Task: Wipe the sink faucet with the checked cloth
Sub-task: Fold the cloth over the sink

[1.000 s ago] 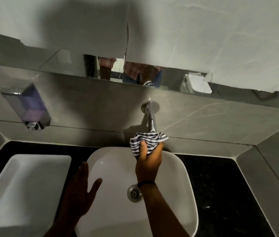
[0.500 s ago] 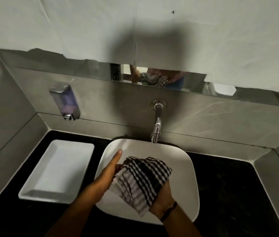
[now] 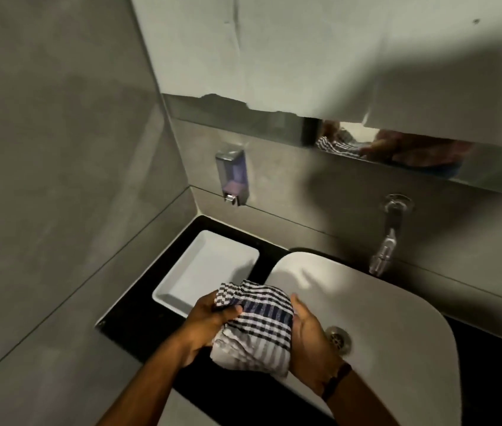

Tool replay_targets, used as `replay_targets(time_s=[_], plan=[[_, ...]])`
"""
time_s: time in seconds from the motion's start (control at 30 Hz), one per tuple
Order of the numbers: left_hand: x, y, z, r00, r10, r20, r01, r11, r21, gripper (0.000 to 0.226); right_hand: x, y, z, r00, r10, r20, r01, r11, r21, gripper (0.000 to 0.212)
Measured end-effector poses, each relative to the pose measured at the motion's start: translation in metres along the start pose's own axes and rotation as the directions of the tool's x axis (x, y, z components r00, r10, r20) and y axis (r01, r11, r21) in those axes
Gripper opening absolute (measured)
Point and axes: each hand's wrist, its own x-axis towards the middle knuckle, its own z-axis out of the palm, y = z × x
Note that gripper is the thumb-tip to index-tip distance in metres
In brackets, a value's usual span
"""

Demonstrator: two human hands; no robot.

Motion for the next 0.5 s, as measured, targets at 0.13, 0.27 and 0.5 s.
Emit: replay_targets(time_s=[0.13, 0.27, 0.5], plan=[[0.041, 0.004, -0.053, 0.992, 0.121, -0.034, -0.113, 0.980, 0.166, 0.058, 0.058, 0.007, 0.005, 0.946, -0.173, -0.273, 0.042, 0.903, -0.428, 0.028], [0.108, 0.004, -0.107, 0.950, 0.309, 0.054, -0.306, 0.875, 0.375, 0.037, 0.137, 0.010, 0.019, 0.876, -0.316, -0.365, 0.032, 0.793, -0.608, 0.030], [0.233, 0.013, -0.169, 0.933, 0.155, 0.326, -0.333, 0.718, 0.611, 0.073, 0.255, 0.011, 0.034, 0.834, -0.328, -0.443, -0.062, 0.743, -0.667, 0.042]])
